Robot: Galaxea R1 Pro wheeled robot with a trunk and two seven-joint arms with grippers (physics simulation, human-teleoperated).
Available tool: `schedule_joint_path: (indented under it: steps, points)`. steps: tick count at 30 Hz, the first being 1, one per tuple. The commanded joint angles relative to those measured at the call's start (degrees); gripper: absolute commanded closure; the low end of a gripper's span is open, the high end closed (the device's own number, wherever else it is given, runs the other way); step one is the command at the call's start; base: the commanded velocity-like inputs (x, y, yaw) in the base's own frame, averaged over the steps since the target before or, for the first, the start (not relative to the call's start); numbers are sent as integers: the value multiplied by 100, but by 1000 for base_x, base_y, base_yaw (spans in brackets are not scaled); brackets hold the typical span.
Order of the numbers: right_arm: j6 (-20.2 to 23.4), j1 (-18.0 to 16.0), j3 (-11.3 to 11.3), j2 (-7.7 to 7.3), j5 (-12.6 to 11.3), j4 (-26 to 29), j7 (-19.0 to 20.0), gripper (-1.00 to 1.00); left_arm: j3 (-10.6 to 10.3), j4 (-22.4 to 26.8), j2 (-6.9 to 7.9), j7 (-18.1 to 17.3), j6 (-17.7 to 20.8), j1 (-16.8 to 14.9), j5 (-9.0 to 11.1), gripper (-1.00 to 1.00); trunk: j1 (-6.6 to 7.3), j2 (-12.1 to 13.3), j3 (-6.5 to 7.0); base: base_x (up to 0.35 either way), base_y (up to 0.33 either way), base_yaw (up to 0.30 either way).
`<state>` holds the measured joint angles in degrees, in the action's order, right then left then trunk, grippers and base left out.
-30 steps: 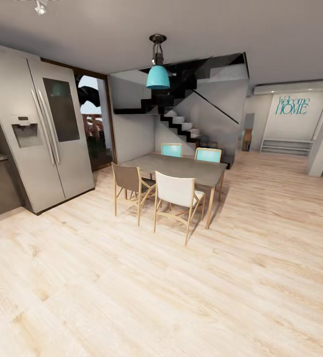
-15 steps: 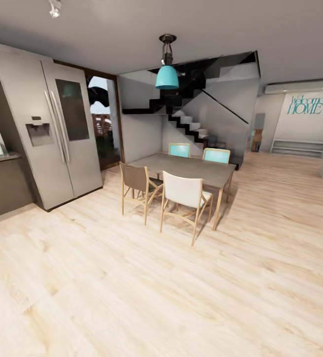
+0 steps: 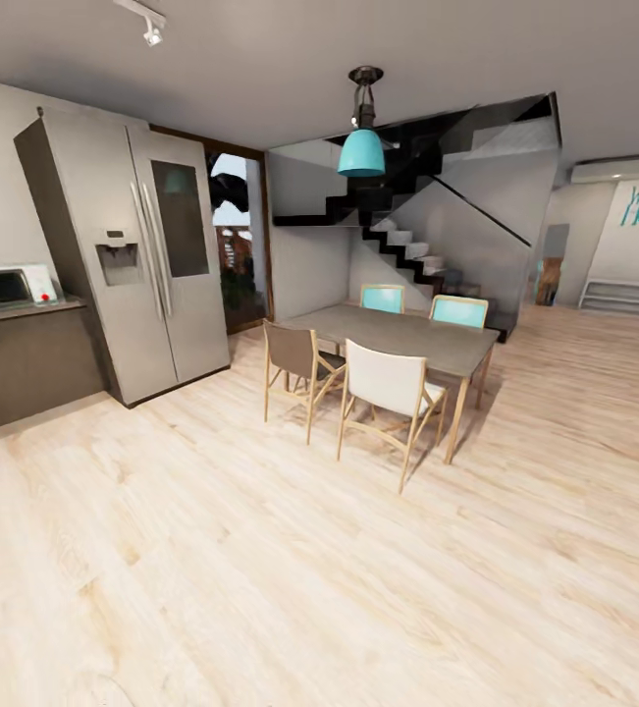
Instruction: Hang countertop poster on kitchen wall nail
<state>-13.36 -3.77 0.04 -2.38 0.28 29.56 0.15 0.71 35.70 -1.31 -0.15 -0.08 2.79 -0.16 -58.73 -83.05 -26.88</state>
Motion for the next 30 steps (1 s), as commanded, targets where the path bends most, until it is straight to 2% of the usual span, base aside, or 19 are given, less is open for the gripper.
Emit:
schedule_joint_path:
  steps: [1, 12, 30]
  points:
    - [-19, -4, 1, -1, 4, -3, 0, -100, 8, 8, -2, 0, -1, 2, -2, -100, 0, -3, -5, 0, -21, 280]
    - [-26, -5, 5, 11, 7, -3, -22, -100, 16, 14, 80, 6, -1, 2, -2, -100, 0, -3, -5, 0, -4, 289]
    - [-35, -5, 13, 18, 15, -3, -24, -100, 16, 12, 118, 7, -1, 2, -2, -100, 0, -3, -5, 0, 0, 291]
